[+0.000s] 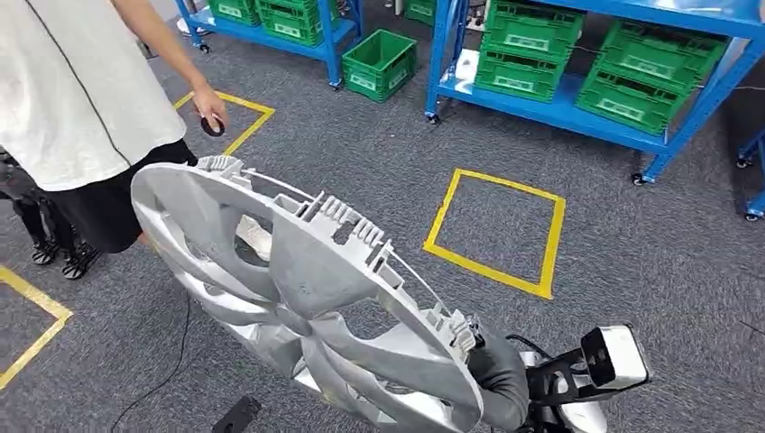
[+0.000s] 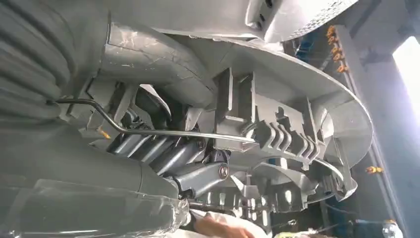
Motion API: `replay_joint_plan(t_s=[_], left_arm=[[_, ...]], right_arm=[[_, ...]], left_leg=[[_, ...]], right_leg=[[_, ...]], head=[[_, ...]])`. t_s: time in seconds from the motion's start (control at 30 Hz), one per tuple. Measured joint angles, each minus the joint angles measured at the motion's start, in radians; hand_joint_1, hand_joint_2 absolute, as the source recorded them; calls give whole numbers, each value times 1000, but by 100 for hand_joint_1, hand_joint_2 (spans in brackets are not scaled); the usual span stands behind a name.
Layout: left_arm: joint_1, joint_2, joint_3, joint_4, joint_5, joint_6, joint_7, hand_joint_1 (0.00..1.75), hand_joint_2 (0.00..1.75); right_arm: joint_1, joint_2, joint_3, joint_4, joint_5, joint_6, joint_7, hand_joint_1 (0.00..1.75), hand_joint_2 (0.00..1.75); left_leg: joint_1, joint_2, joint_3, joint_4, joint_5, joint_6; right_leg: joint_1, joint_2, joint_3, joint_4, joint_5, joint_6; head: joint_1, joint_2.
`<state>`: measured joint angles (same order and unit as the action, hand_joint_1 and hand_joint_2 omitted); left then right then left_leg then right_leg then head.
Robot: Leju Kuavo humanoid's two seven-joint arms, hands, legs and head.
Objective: Take the parts from the cabinet and place them on the table.
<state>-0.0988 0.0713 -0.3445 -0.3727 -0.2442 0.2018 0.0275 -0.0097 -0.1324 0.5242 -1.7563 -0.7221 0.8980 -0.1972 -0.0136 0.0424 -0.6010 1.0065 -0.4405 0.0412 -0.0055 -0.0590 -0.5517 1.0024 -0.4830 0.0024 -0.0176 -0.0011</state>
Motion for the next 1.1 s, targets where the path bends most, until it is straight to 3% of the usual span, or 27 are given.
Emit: replay_joint_plan(t_s=[0.07, 0.1, 0.13, 0.2, 0.23, 0.27, 0.3, 0.37, 0.4, 0.43, 0.47, 0.53, 0.57, 0.6, 0.63, 0.67, 0.73, 0.77, 0.8, 0.83, 0.9, 0.93, 0.97, 1.07, 1.1], left_arm=[[1, 3, 0, 0, 0, 7, 0, 0, 175], [3, 1, 0, -1, 0, 10, 2, 0, 175], [1, -2, 0, -1, 0, 13, 2, 0, 175], [-1, -2, 0, -2, -1, 22, 3, 0, 175], [0, -2, 0, -2, -3, 26, 7, 0, 175], [1, -1, 1, -3, -6, 31, 10, 0, 175], [1, 0, 2, -3, -7, 33, 13, 0, 175], [1, 2, 3, -9, -13, 33, 18, 0, 175], [1, 3, 5, -14, -19, 32, 23, 0, 175], [1, 9, 9, -17, -24, 31, 27, 0, 175], [2, 12, 10, -19, -30, 29, 31, 0, 175], [6, 17, 11, -23, -37, 27, 33, 0, 175], [8, 21, 12, -23, -38, 27, 34, 0, 175], [11, 23, 13, -25, -38, 26, 35, 0, 175], [11, 25, 15, -27, -39, 26, 35, 0, 175], [9, 27, 16, -28, -39, 26, 35, 0, 175], [11, 29, 16, -31, -39, 26, 35, 0, 175], [12, 28, 16, -31, -39, 26, 35, 0, 175], [13, 28, 16, -31, -39, 26, 35, 0, 175], [12, 29, 16, -31, -41, 26, 36, 0, 175], [11, 32, 19, -34, -48, 30, 36, 0, 175], [9, 34, 23, -35, -49, 31, 36, 0, 175], [7, 33, 26, -35, -51, 31, 36, 0, 175], [5, 37, 34, -39, -62, 32, 36, 0, 175], [5, 38, 36, -42, -66, 32, 37, 0, 175]], right_arm=[[-6, 2, 1, 0, -4, -3, -6, 175, 175], [-9, 2, 1, -1, -4, -4, -6, 175, 175], [-10, 2, 3, -1, -5, -5, -10, 175, 175], [-10, 0, 3, 1, -5, -4, -21, 175, 175], [-10, -2, 5, 2, -3, -3, -24, 175, 175], [-10, -3, 6, 5, -2, -2, -27, 175, 175], [-11, -4, 8, 9, -2, -2, -32, 175, 175], [-20, -4, 10, 12, 0, -2, -44, 175, 175], [-26, -4, 11, 13, 1, -1, -50, 175, 175], [-32, -4, 12, 16, 4, 0, -58, 175, 175], [-36, -1, 13, 17, 8, 1, -63, 175, 175], [-39, 1, 15, 18, 15, 2, -68, 175, 175], [-41, 3, 15, 18, 16, 2, -68, 175, 175], [-43, 6, 15, 18, 16, 2, -69, 175, 175], [-43, 8, 15, 18, 16, 2, -69, 175, 175], [-43, 10, 15, 18, 16, 2, -72, 175, 175], [-44, 11, 15, 18, 16, 3, -73, 175, 175], [-43, 11, 15, 19, 17, 3, -73, 175, 175], [-43, 11, 15, 19, 19, 3, -74, 175, 175], [-44, 11, 15, 19, 20, 7, -76, 175, 175], [-45, 15, 15, 19, 27, 13, -80, 175, 175], [-45, 17, 15, 19, 30, 15, -82, 175, 175], [-46, 17, 15, 19, 32, 16, -84, 175, 175], [-46, 17, 15, 19, 37, 17, -90, 175, 175], [-45, 17, 14, 19, 39, 17, -91, 175, 175]], left_leg=[[-1, -16, 4, -14, 7, 7], [12, -22, 18, -31, 22, 4], [13, -30, 20, -37, 26, 13], [14, -47, 17, -37, 27, 12], [14, -55, 15, -36, 27, 12], [14, -65, 15, -35, 27, 11], [14, -74, 16, -35, 27, 10], [16, -93, 15, -26, 25, 5], [17, -100, 14, -18, 21, -1], [12, -105, 9, -10, 16, -9], [9, -109, 5, -3, 12, -15], [15, -112, 0, -6, 17, -23], [15, -114, -2, -4, 16, -25], [18, -100, -4, 8, 9, -30], [16, -73, -18, 42, -16, -37], [19, -58, -51, 112, -55, -44], [24, -47, -134, 280, -125, -52], [25, -45, -160, 327, -131, -53], [25, -43, -160, 318, -115, -51], [25, -43, -136, 262, -77, -47], [21, -30, -38, 64, 15, -29], [12, -6, -8, 7, 13, -19], [7, -9, -11, 5, 14, -16], [2, -24, -13, 0, 14, -7], [17, -31, 5, -28, 27, 0]], right_leg=[[5, -13, 7, -8, 1, 11], [1, 3, -2, 10, -7, 13], [-1, 31, -24, 57, -36, 6], [-3, 51, -98, 215, -104, -2], [-4, 53, -133, 287, -129, -1], [-4, 53, -152, 321, -132, 7], [-7, 53, -143, 296, -116, 18], [-15, 57, -60, 125, -41, 43], [-20, 66, -14, 33, -9, 50], [-17, 82, -7, 16, -9, 38], [-16, 74, -6, 10, -4, 24], [-9, 71, -6, 11, -1, 10], [-15, 68, -5, 9, 2, 5], [-21, 66, -3, 8, 4, 2], [-20, 63, -2, 8, 3, -6], [-19, 58, -1, 8, 2, -7], [-15, 50, -2, 8, 0, -10], [-14, 45, -2, 8, -1, -11], [-12, 41, -1, 8, -2, -11], [-11, 38, 1, 8, -3, -12], [-9, 32, 7, 8, -7, -11], [-8, 29, 8, 7, -7, -11], [2, 26, 5, 7, -9, -7], [-2, 12, 11, -4, -10, 7], [1, 10, 10, -1, -17, 11]], head=[[0, 0], [1, 0], [3, 0], [6, 0], [6, 0], [6, 0], [6, 0], [6, 0], [6, 0], [5, 0], [6, 0], [6, 0], [6, 0], [6, 0], [1, 0], [0, 0], [0, 0], [0, 0], [0, 0], [0, 0], [0, 0], [0, 0], [2, 0], [0, 0], [0, 0]])
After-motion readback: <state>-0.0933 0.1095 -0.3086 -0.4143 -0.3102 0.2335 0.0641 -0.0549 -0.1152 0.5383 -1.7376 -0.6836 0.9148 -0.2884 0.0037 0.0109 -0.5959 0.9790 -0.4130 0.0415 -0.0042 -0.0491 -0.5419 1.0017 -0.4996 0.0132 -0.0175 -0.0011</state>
